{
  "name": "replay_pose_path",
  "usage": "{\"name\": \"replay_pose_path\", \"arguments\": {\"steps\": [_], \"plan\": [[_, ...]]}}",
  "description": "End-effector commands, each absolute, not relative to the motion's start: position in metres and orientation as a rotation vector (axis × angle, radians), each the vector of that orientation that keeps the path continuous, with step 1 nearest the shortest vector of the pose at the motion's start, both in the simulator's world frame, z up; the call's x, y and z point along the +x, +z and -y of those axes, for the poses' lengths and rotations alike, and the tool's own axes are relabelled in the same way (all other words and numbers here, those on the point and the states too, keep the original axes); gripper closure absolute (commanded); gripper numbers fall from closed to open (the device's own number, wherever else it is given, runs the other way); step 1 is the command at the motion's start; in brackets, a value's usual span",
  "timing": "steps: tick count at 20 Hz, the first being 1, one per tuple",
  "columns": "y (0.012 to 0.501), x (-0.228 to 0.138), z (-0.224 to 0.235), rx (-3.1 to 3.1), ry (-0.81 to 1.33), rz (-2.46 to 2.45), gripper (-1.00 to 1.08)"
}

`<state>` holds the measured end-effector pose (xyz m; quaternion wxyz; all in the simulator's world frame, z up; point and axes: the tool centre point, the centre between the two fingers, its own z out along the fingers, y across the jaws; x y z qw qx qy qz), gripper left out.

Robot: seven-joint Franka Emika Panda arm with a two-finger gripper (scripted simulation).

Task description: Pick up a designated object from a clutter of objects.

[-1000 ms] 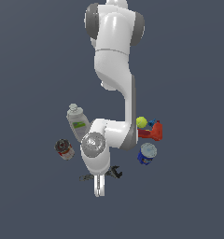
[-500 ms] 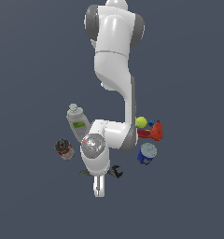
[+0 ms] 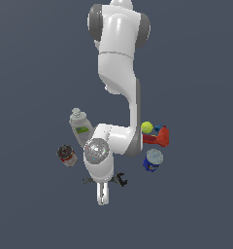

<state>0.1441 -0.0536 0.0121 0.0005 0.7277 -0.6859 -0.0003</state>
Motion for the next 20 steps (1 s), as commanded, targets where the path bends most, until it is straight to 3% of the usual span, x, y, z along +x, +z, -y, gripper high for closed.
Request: {"name": "replay_pose_path", "arguments": {"steps": [1,10,20], "plan": [[0.018,0.143,0.056,2.286,0.000,2.155,1.08],[0.062,0.128,0.074,2.286,-0.001,2.156,1.08],[0.159,0.095,0.115,2.287,-0.003,2.158,1.08]]}}
